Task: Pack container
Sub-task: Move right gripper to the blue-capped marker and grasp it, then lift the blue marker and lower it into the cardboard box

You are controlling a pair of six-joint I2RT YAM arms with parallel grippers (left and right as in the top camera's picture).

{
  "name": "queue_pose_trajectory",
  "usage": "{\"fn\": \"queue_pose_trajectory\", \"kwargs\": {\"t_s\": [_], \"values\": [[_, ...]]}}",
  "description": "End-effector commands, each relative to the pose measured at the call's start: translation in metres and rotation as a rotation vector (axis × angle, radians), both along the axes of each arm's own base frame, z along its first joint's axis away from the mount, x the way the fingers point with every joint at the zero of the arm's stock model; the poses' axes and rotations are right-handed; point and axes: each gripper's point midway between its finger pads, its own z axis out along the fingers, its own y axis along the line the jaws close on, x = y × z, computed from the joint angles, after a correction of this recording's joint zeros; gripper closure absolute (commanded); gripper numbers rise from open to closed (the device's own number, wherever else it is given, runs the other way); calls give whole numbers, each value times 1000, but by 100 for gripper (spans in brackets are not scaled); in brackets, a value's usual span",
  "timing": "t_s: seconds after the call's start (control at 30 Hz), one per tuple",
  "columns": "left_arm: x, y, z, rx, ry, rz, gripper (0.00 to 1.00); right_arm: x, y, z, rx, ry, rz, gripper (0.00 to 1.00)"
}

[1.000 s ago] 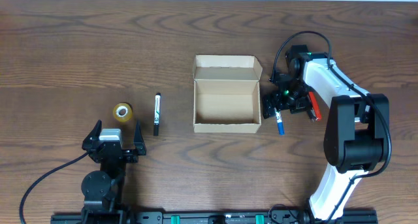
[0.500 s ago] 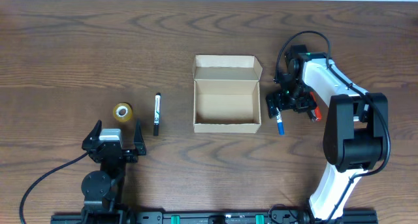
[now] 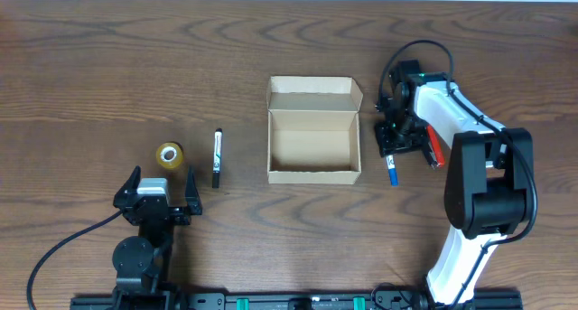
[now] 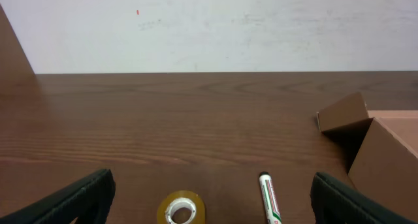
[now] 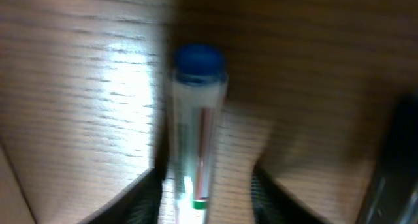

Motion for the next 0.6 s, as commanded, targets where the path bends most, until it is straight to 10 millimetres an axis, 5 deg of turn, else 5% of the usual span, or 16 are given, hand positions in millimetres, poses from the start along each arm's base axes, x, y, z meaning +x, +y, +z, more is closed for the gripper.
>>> {"fn": "queue_pose_trajectory", "kwargs": {"t_s": [0.0,0.1,0.43,0.57], "values": [[-1,0,-18,-9,52,2,5,-12,17,-17,52,56,14,82],[-1,0,-18,-9,52,2,5,-11,19,-17,53,52,19,99],[-1,0,-18,-9,51,2,5,-6,24,-15,79,37,17,99],[-1,0,-18,-9,51,2,5,8,27,3,97,5,16,99]]}}
